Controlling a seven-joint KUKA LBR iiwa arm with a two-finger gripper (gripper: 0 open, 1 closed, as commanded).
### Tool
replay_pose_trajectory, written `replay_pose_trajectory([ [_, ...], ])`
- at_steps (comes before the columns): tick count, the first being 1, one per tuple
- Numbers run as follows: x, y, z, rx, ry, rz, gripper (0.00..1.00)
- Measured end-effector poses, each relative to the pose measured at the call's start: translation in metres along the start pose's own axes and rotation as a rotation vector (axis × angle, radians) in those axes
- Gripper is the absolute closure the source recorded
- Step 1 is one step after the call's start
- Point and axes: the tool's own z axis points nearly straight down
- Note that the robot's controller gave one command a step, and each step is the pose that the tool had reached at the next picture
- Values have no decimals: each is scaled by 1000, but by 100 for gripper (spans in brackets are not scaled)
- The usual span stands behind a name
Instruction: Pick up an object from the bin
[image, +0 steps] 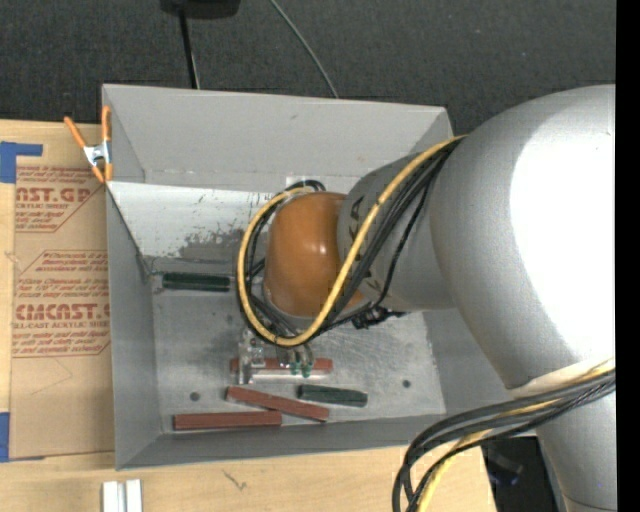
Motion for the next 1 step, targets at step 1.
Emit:
replay_pose_trajectory([
  [1, -22, -2, -200, 3, 11, 14, 100],
])
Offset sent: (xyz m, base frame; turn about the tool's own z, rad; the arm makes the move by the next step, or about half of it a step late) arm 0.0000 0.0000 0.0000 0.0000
